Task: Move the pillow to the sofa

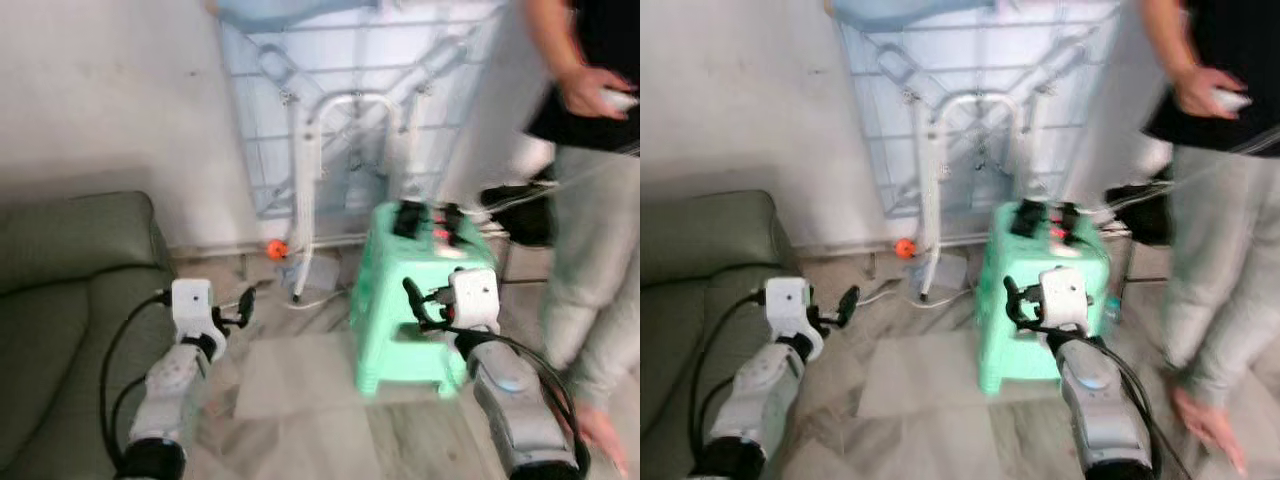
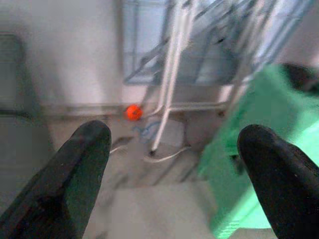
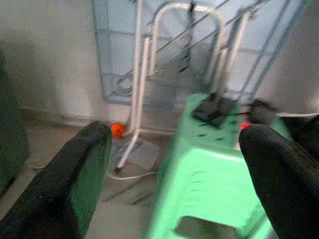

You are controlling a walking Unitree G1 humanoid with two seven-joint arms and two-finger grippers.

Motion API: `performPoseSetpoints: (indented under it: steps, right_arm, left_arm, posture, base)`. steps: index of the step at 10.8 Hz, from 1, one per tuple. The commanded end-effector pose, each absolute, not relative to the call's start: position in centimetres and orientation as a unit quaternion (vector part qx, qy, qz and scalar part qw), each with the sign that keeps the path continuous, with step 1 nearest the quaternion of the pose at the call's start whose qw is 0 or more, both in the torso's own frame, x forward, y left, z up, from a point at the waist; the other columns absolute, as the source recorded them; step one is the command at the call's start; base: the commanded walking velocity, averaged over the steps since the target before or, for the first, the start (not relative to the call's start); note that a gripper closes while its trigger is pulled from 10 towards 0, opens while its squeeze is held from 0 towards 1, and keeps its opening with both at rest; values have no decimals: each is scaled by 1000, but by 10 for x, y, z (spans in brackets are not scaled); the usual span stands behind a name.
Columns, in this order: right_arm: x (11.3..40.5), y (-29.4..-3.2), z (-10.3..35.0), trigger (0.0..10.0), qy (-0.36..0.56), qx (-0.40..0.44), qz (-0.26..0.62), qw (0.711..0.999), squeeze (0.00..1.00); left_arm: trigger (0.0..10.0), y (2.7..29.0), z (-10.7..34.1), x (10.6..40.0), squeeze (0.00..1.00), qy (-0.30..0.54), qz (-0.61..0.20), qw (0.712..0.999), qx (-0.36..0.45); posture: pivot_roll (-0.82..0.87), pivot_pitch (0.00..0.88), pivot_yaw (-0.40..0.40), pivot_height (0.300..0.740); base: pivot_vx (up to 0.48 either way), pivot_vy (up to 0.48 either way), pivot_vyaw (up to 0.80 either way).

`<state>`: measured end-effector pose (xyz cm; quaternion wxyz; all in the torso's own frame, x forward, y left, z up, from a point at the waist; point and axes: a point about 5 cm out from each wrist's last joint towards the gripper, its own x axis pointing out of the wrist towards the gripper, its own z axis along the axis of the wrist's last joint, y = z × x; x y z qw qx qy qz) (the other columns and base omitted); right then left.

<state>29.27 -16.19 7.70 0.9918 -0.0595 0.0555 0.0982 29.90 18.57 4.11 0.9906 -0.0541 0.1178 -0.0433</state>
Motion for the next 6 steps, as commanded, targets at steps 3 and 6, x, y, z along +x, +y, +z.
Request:
performPoseSetpoints:
  steps: [3, 6]
  right_arm:
    - [298, -174, 63, 10000, 79, -85, 82, 990, 0]
    - [293, -191, 41, 10000, 121, -96, 58, 986, 0]
  left_arm:
    - [10000, 206, 25, 294, 0, 161, -16, 987, -23]
    - [10000, 229, 2, 278, 0, 216, 40, 975, -45]
  posture:
    - [-199, 18, 18, 740]
    - [-194, 14, 15, 740]
  base:
    - [464, 0, 0]
    - [293, 0, 0]
